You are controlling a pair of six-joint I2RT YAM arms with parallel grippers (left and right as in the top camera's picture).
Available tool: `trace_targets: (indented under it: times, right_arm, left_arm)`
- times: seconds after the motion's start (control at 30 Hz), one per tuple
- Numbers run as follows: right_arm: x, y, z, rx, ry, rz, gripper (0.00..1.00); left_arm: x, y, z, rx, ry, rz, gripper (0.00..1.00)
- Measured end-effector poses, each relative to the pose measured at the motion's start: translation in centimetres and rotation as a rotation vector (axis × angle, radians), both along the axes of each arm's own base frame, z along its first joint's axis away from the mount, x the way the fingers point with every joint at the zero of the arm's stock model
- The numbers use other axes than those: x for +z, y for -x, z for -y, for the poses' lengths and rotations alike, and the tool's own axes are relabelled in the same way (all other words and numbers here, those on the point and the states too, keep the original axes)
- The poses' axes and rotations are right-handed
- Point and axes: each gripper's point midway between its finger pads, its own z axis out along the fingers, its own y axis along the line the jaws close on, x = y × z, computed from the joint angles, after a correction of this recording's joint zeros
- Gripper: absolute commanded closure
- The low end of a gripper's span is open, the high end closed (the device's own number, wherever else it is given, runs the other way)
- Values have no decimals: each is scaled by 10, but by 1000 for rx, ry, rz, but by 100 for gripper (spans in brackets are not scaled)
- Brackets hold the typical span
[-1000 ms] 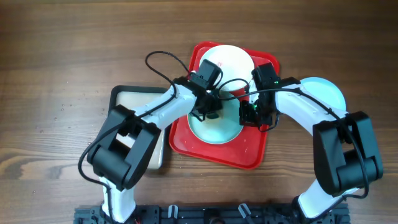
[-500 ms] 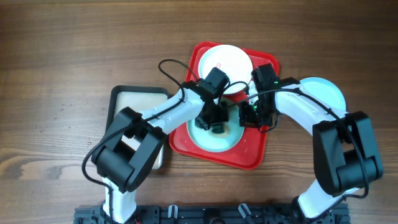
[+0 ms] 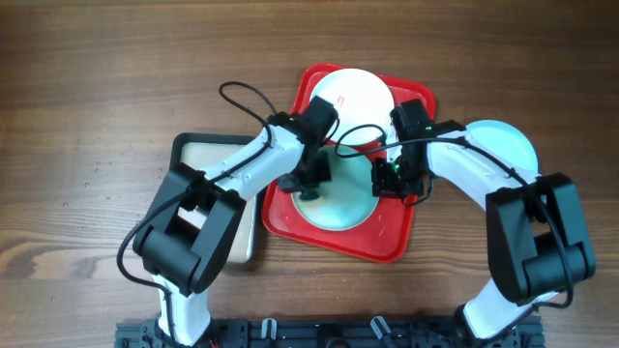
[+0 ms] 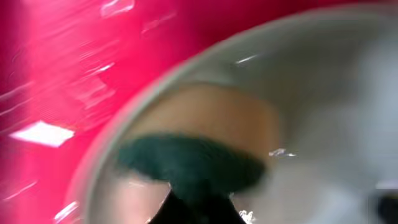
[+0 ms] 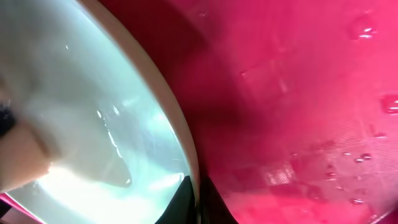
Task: Clean dirty plates on tray and stack at the side
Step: 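Scrub the second light-blue plate with the sponge while right gripper holds it, then put the sponge back into the basin with the left gripper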
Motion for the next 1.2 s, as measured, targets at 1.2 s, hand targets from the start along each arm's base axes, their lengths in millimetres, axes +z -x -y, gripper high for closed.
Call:
trace_targets:
  times: [1.2]
  right_arm:
    - [1,2,-9,19,-25,1,96]
  left_arm:
    - [21,4,-49,-48,-484,107,96]
